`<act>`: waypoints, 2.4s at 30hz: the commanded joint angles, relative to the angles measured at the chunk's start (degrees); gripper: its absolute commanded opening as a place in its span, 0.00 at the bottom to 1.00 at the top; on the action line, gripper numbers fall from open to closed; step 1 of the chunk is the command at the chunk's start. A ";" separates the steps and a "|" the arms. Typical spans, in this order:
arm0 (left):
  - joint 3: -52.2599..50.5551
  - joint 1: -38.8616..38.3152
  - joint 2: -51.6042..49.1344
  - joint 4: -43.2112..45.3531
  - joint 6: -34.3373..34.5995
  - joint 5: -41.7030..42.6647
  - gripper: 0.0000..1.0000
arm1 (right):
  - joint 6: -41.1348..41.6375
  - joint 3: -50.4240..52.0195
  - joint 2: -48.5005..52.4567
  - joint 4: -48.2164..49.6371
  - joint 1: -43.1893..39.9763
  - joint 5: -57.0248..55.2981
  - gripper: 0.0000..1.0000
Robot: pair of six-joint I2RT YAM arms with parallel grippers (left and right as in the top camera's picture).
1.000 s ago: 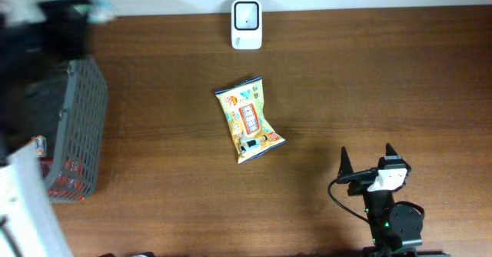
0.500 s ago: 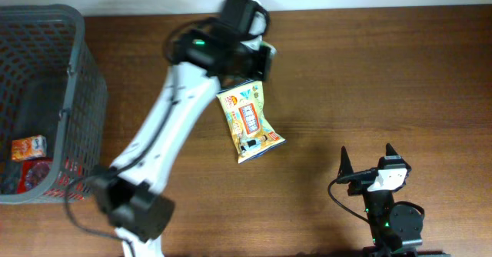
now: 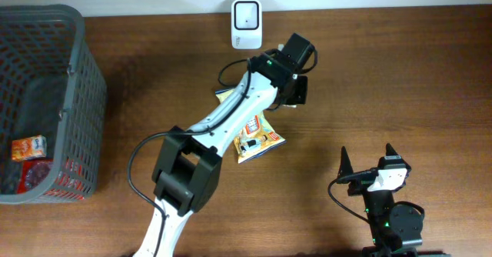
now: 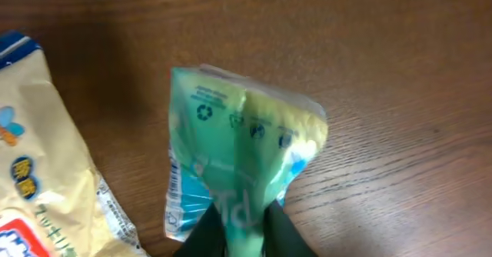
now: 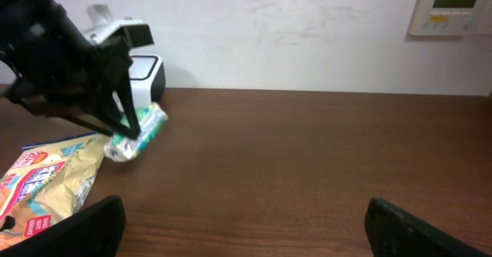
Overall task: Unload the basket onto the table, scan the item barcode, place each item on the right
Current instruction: 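Carry the green tissue pack out and place it right of the yellow packet, then reach the left gripper into the basket and grasp the orange tissue pack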
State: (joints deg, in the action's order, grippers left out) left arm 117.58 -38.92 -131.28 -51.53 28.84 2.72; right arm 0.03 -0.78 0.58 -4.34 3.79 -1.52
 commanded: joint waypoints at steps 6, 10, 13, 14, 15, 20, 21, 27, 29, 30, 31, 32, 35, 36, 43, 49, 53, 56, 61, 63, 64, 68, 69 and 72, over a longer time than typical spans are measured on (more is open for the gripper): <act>1.75 0.35 -1.75 -1.53 -4.04 -0.61 0.69 | 0.42 0.46 -0.39 -0.22 0.33 -0.48 0.98; 11.06 2.10 1.68 -7.91 -6.67 -0.63 0.75 | 0.42 0.46 -0.39 -0.22 0.33 -0.48 0.99; 20.74 5.14 5.46 -15.72 -6.67 -0.66 0.82 | 0.44 0.46 -0.39 -0.22 0.33 -0.48 0.99; 24.13 6.69 6.88 -19.23 -6.67 -0.66 0.91 | 0.42 0.46 -0.39 -0.22 0.33 -0.48 0.98; 26.64 8.22 8.15 -22.38 -6.67 -0.81 0.92 | 0.42 0.46 -0.39 -0.22 0.33 -0.48 0.98; 30.25 16.63 15.10 -34.51 -6.64 -6.64 0.99 | 0.44 0.46 -0.39 -0.22 0.33 -0.48 0.99; 30.25 17.77 16.00 -35.17 -6.64 -6.62 0.99 | 0.42 0.46 -0.39 -0.22 0.33 -0.48 0.98; 30.25 29.77 23.67 -38.01 -6.32 -6.64 0.99 | 0.42 0.46 -0.39 -0.22 0.33 -0.48 0.98; 30.23 35.58 25.33 -39.80 -4.98 -6.62 0.99 | 0.42 0.46 -0.39 -0.22 0.33 -0.48 0.98; 30.25 39.10 26.03 -40.94 -4.87 -6.64 0.99 | 0.42 0.46 -0.39 -0.22 0.33 -0.48 0.99; 30.23 41.94 26.36 -41.81 -4.90 -6.91 0.99 | 0.42 0.46 -0.39 -0.22 0.33 -0.48 0.98; 30.23 46.36 26.60 -42.95 -4.87 -8.50 0.99 | 0.42 0.46 -0.39 -0.22 0.33 -0.48 0.98; 30.21 56.94 25.92 -44.06 -4.90 -17.18 0.99 | 0.42 0.46 -0.39 -0.22 0.33 -0.48 0.98; 30.21 59.10 25.57 -44.15 -4.92 -18.12 0.99 | 0.42 0.46 -0.39 -0.22 0.33 -0.48 0.99; 27.61 71.87 20.02 -44.30 -4.24 -20.33 1.00 | 0.42 0.46 -0.39 -0.22 0.33 -0.48 0.99; 18.03 73.33 11.52 -35.54 2.01 -23.98 1.00 | 0.42 0.46 -0.39 -0.22 0.33 -0.48 0.98; 10.38 73.33 7.39 -29.92 8.28 -26.77 0.99 | 0.42 0.46 -0.39 -0.22 0.33 -0.48 0.98; 4.04 73.22 5.86 -23.91 11.28 -28.09 0.97 | 0.42 0.46 -0.39 -0.22 0.33 -0.48 0.98; -5.84 73.22 5.60 -13.22 11.30 -28.83 0.96 | 0.42 0.46 -0.39 -0.22 0.33 -0.48 0.98; -9.01 73.22 5.60 -8.87 11.28 -30.45 0.91 | 0.42 0.46 -0.39 -0.22 0.33 -0.48 0.98; -11.04 73.22 5.60 -6.93 11.28 -30.36 0.87 | 0.42 0.46 -0.39 -0.22 0.33 -0.48 0.98; -16.15 73.22 5.60 -2.58 11.30 -28.22 0.74 | 0.42 0.46 -0.39 -0.22 0.33 -0.48 0.98; -17.62 73.22 5.60 -1.42 11.30 -27.34 0.68 | 0.42 0.46 -0.39 -0.22 0.33 -0.48 0.98; -20.70 73.22 5.60 1.29 11.28 -26.95 0.66 | 0.42 0.46 -0.39 -0.22 0.33 -0.48 0.98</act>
State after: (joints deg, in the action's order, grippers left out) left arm 99.13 34.15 -125.38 -51.55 40.12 -25.04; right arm 0.05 -0.78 0.58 -4.34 3.79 -1.52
